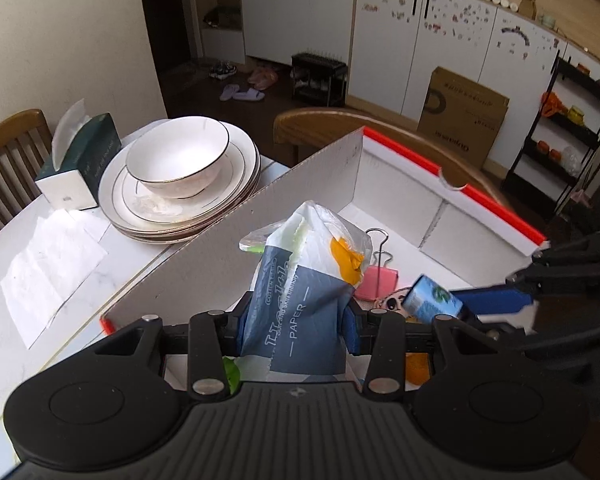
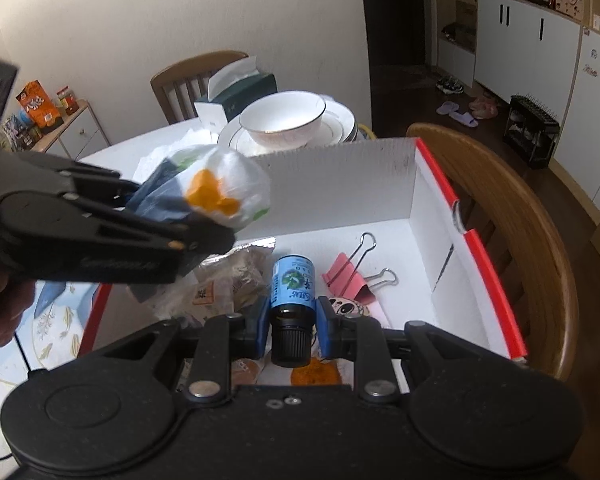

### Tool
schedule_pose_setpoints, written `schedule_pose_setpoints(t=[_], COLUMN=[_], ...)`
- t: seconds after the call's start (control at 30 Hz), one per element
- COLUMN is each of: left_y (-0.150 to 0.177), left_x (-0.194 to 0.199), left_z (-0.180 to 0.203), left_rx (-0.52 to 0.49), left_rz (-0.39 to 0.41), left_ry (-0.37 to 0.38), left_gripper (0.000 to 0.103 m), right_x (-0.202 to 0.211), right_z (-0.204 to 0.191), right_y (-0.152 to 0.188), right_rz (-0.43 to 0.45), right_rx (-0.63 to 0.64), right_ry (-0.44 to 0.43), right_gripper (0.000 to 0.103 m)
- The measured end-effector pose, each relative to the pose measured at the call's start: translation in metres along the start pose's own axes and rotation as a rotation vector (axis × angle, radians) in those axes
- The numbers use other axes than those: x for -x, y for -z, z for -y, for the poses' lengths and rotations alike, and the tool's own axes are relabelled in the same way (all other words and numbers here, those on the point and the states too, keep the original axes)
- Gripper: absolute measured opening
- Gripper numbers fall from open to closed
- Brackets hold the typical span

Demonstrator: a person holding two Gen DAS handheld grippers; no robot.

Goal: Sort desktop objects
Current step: 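Carry the tissue pack and dropper bottle with both tools into the red box, then open both tools to drop the tissue pack and dropper bottle in the box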

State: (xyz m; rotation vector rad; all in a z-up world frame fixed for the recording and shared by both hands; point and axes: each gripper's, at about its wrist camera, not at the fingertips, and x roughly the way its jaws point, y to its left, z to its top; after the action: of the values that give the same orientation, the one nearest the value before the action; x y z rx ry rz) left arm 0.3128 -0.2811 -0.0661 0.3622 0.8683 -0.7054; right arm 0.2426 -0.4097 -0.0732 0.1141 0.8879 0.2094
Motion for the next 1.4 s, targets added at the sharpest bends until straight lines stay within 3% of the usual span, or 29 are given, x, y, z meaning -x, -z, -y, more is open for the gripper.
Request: schedule_pose_setpoints(t=[0.23, 0.73, 0.93, 1.17, 1.4], left_y=[-0.006, 0.004, 0.006, 0.014, 0.020], left_x=[-0.029, -0.058, -0.060, -0.054, -0.038], left_z=[0.001, -0.005, -0.008, -0.014, -0.014], left_rx=[-0.054, -0.061, -0.045, -0.009, -0.010], left_rz=[-0.078, -0.186, -0.192, -0.170, -0.130], left_ry=[-0.004, 0.005, 0.008, 0.036, 0.049], left_gripper=[0.041, 0.044, 0.049, 0.066, 0.068], right_x=[-0.019, -0.046, -0.049, -0.047, -0.039], right_z=[-0.005, -0.008, -0.009, -0.012, -0.013], right_y=[0.000, 0.012, 0.014, 0.013, 0.012], right_rz=[-0.060, -0.180, -0.190, -0.198, -0.172], right_rx=[0.046, 0.084, 0.100, 0.125, 0.153], right_ry=[-0.025, -0.028, -0.023, -0.027, -0.026], right_gripper=[0.022, 0.022, 0.023, 0.027, 0.034])
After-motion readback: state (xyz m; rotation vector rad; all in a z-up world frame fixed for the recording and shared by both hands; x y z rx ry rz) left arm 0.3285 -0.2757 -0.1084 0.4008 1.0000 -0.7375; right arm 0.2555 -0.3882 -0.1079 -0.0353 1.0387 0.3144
